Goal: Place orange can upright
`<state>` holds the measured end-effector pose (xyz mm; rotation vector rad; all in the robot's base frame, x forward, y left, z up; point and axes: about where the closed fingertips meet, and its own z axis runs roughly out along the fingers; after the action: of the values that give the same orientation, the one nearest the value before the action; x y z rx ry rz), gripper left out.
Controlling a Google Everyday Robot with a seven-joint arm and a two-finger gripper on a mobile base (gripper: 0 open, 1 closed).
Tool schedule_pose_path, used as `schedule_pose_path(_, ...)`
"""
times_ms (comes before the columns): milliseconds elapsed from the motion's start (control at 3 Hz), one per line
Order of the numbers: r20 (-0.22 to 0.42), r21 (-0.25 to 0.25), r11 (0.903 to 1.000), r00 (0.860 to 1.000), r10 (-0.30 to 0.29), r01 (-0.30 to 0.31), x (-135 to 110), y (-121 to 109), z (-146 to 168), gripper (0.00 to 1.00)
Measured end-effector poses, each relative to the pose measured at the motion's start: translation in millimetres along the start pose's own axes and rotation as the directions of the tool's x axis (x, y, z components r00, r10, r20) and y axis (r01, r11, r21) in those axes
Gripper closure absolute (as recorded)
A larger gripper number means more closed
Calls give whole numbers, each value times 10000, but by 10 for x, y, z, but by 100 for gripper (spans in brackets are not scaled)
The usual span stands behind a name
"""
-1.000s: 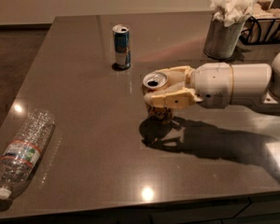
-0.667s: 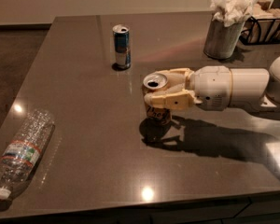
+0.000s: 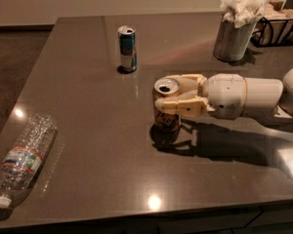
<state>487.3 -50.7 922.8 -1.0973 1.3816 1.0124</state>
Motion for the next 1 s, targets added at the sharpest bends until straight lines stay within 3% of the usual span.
schedule_pose_path(667,-7,-87,10000,10000,-39,39,-21,23,43,8)
schedule_pose_path(1000,-10,-119,9999,10000,-54,54,-29,32,59,0)
